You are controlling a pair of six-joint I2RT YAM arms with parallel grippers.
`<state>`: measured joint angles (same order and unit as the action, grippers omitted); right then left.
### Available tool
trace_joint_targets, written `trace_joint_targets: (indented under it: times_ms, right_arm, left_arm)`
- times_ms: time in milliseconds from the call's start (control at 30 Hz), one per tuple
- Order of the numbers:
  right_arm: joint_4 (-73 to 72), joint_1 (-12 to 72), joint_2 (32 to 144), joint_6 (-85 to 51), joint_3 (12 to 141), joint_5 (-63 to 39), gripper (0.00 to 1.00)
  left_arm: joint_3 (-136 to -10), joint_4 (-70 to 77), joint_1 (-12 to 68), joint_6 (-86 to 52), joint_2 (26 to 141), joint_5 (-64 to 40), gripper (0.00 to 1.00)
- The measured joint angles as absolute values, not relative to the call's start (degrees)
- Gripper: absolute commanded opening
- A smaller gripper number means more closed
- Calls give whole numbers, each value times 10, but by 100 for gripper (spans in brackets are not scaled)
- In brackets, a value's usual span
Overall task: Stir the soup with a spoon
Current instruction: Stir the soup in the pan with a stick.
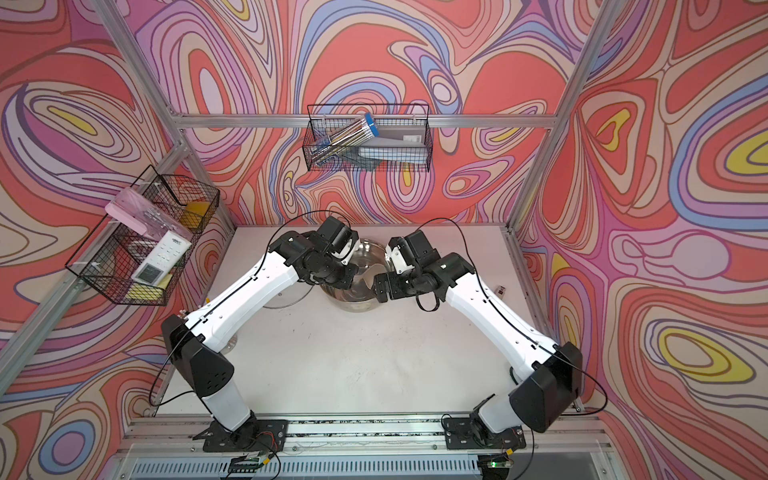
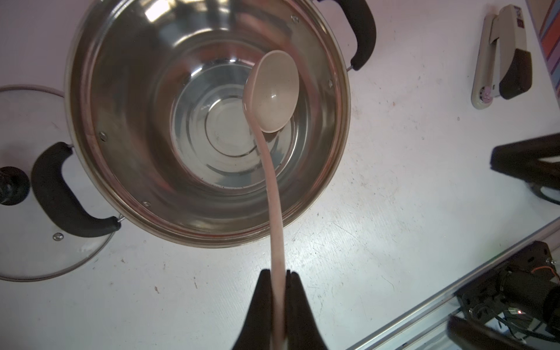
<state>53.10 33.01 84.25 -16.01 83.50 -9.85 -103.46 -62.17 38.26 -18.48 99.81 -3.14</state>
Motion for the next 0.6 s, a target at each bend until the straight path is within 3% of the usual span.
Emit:
trace_joint_targets:
  times_ms: [333, 600]
  right_arm:
    - [521, 331, 842, -160, 832, -100, 98]
    - [516, 339, 842, -161, 832, -105, 98]
  left_arm:
    - [-968, -648, 384, -203, 919, -39, 0]
    - [-963, -697, 384, -217, 897, 21, 0]
